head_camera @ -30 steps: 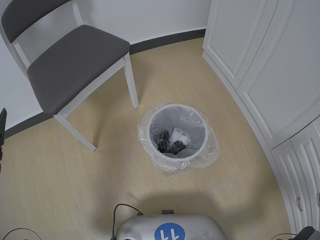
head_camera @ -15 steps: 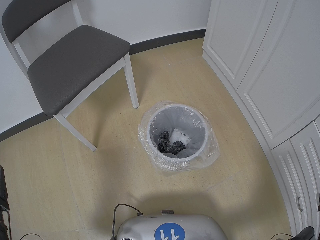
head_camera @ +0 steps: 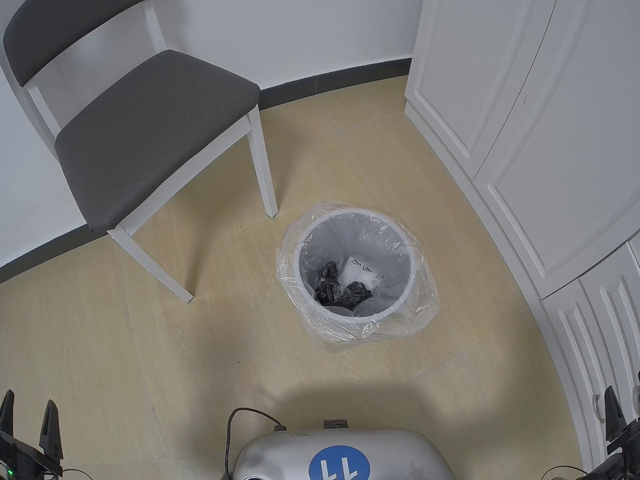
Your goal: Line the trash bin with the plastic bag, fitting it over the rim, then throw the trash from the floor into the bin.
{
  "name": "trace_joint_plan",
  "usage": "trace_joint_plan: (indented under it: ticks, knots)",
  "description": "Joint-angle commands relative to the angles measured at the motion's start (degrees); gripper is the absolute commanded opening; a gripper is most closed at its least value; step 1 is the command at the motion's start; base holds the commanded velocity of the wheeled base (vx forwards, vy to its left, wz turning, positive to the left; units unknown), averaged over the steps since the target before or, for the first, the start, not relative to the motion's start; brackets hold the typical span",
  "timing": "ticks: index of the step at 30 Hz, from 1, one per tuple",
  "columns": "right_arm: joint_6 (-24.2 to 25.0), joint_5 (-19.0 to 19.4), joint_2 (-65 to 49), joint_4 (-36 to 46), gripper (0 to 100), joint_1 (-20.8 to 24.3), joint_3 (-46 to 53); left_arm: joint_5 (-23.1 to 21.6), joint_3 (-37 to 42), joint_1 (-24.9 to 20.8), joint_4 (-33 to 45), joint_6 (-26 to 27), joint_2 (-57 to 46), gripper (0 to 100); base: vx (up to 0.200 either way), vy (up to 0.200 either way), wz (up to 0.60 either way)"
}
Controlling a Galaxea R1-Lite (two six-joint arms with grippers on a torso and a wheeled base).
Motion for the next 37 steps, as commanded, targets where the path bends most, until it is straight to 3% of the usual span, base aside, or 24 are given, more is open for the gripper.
trace_joint_plan:
  ticks: [1,4,9,16,18,22,26,31,37]
  knots:
    - [0.0,2.9,-0.8,1.5,100,-0.1,0.9,-3.3,0.3,-0.1,0.6,0.4,-2.4,100,0.000,0.000,0.00]
    - [-2.8,3.5,-0.8,2.6,100,-0.1,0.9,-3.4,0.2,-0.1,0.6,0.6,-2.4,100,0.000,0.000,0.00]
    - [-2.2,3.8,-0.8,4.6,100,-0.1,0.9,-4.0,0.2,-0.1,0.7,1.0,-2.4,100,0.000,0.000,0.00]
    - [-2.2,3.9,-0.8,4.6,100,-0.1,0.9,-12.9,-1.3,-0.1,4.5,5.0,-2.4,100,0.000,0.000,0.00]
    - [-2.2,3.9,-0.8,4.6,100,-0.1,0.9,-12.7,-1.4,-0.1,4.5,4.1,-2.4,100,0.000,0.000,0.00]
    - [-2.2,3.9,-0.8,4.6,100,-0.1,0.9,-7.5,-0.5,-0.1,3.3,-0.9,-2.4,100,0.000,0.000,0.00]
    - [-2.2,3.9,-0.8,4.6,100,-0.1,0.9,-7.8,-0.2,-0.1,3.0,0.5,-2.4,100,0.000,0.000,0.00]
    - [-2.2,3.9,-0.8,4.6,100,-0.1,0.9,-12.9,0.7,-0.2,2.7,5.3,-2.4,100,0.000,0.000,0.00]
    - [-2.2,3.9,-0.8,4.6,100,-0.1,0.9,-12.9,0.8,-0.2,2.6,4.8,-2.4,100,0.000,0.000,0.00]
